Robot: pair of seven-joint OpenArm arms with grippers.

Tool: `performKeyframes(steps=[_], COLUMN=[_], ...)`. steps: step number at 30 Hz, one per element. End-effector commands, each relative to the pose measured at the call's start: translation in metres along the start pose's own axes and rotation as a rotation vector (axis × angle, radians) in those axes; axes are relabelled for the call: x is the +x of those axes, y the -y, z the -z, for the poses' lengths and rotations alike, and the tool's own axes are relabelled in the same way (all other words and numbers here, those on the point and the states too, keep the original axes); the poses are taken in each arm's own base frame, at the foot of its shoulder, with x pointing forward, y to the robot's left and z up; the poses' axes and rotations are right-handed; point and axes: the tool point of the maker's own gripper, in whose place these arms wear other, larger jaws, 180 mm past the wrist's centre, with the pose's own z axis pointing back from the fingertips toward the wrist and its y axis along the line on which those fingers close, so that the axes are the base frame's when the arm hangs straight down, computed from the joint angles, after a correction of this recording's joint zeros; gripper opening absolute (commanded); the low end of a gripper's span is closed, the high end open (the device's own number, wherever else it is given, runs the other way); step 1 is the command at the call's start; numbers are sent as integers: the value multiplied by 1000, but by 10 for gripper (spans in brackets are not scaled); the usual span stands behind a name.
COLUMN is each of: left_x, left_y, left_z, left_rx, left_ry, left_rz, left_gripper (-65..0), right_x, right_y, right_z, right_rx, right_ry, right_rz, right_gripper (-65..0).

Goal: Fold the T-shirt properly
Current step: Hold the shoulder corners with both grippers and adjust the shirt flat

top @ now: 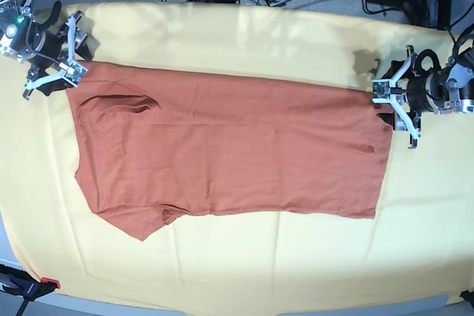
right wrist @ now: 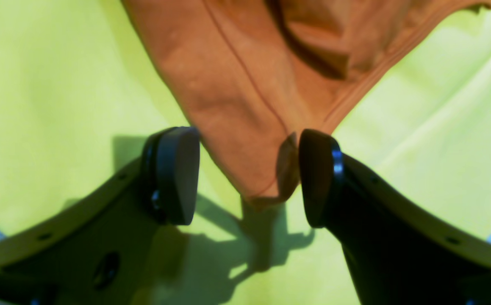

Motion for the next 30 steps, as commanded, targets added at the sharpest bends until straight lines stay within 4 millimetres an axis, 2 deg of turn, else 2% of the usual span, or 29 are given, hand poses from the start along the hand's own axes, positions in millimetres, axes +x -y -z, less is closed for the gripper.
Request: performKeyframes(steps=[1, 4, 7, 10, 13, 14, 22, 28, 30], left_x=[-8, -15, -12, -12, -12, -12, -21, -24, -27], left_y=[-10, -10, -10, -10, -10, -10, -8, -8, -9], left_z=[-8, -6, -5, -5, -5, -5, -6, -4, -2], left_rx=[26, 25, 25, 25, 26, 26, 12, 12, 17], left_ry=[-15, -28, -6, -5, -6, -7, -49, -27, -22], left_rz=[0, -19, -22, -22, -22, -20, 24, 21, 26], left_gripper=[-307, -307, -307, -307, -307, -307, -307, -307, -317], right_x=[-1, -14, -14, -12, -12, -12, -12, -9, -9], right_y=[8, 13, 16, 16, 17, 18, 20, 22, 23], right_z=[-3, 1, 2, 2, 2, 2, 2, 2, 1], right_rx=[-12, -30, -47, -47, -55, -59, -70, -74, -81], right_ry=[1, -31, -20, -10, -11, -11, -11, 7, 7], right_rz=[-15, -24, -24, -24, -20, -17, -10, 16, 19], right_gripper=[-262, -274, -406, -495, -642, -650, -645, -513, -500])
